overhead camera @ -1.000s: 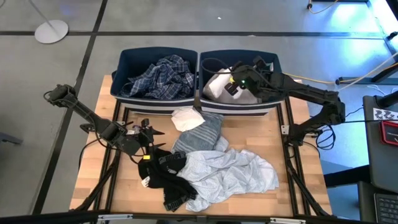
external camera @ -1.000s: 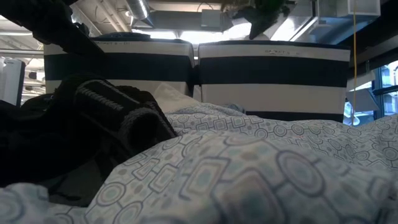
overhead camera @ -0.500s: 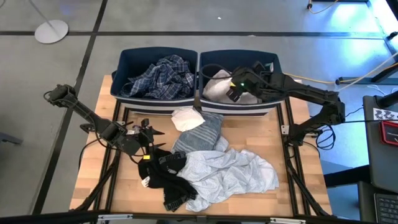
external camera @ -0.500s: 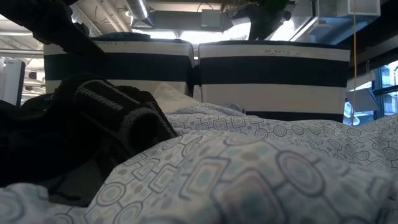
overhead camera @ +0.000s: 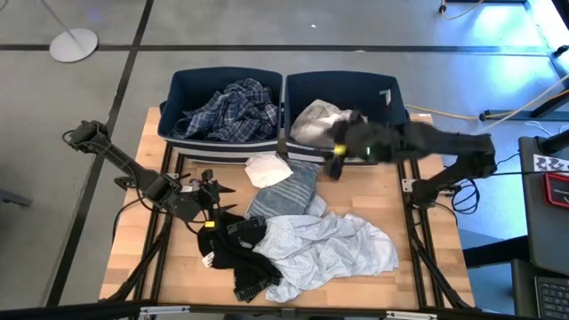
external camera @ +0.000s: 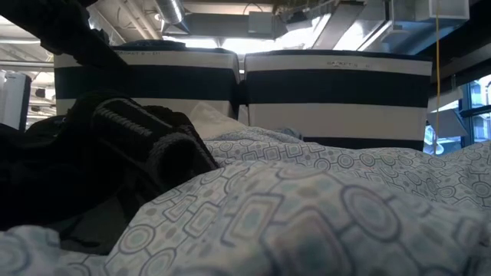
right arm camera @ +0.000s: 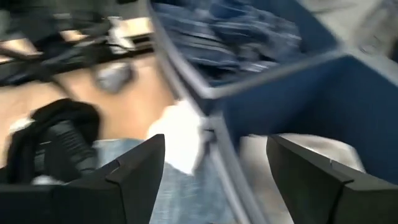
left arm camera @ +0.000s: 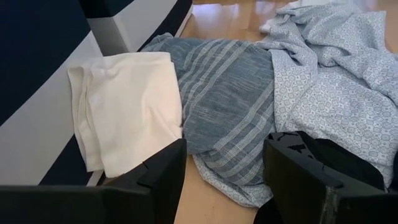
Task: Sort clothes
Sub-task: Put the white polo shirt into the right blue laundry bin, then put the white socks into the right blue laundry bin
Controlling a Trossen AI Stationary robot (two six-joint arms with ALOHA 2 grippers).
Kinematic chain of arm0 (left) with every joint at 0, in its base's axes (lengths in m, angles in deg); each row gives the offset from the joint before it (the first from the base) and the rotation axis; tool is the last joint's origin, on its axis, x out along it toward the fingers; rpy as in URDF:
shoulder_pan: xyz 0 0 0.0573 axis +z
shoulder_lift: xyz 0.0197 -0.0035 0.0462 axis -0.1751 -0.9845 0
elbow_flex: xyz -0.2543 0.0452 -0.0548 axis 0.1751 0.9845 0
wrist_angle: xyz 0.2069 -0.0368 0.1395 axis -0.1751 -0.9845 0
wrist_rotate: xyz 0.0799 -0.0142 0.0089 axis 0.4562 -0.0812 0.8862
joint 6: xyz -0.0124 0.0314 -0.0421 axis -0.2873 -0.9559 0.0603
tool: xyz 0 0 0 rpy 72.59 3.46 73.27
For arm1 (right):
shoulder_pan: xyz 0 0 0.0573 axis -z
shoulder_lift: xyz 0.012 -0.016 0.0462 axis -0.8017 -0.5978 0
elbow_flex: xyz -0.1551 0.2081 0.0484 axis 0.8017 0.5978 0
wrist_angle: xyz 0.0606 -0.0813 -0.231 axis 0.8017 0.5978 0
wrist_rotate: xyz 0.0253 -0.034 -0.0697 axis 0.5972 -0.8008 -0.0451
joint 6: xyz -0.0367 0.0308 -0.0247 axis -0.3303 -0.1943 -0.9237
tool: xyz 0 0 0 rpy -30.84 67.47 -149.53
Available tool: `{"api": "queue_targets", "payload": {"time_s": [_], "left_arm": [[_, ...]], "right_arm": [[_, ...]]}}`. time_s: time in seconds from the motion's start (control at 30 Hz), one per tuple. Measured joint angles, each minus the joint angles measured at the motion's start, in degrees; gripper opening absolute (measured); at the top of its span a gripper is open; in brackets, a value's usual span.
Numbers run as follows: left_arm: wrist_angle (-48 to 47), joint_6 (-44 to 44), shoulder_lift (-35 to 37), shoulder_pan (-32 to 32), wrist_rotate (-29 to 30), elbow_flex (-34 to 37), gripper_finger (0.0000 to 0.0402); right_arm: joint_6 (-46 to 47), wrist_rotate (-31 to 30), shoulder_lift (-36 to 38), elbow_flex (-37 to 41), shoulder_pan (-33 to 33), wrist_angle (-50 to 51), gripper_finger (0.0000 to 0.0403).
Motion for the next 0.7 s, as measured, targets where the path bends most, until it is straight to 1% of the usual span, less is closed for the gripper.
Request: {"api": "queue_targets", "payload": {"time_s": [0.13,0.27,0.43,0.6,0.7], "left_arm": [[-0.30,0.94,0.00,0.02,-0.01,-0.01,0.0203],[-0.29,1.10,0.00,0.01,0.00,0.00,0.0203],[-0.26,0.77,0.00,0.00,0.00,-0.02,0.0203],[-0.21,0.55,0.00,0.00,0.00,0.00,0.0203],[-0.21,-0.17,0.00,0.02,0.00,0.00,0.0203]], "right_arm": [[-0.06,-2.41,-1.61,5.20,-6.70,-5.89,0.0282],[-0.04,-3.62,-4.21,10.03,-10.55,-10.76,0.0282],[-0.02,-3.70,-8.51,14.18,-12.10,-15.78,0.0282],[-0.21,-2.53,-14.09,16.22,-12.31,-22.76,0.0282],[-3.42,-2.04,-17.37,16.23,-11.55,-26.14,0.0282]]}}
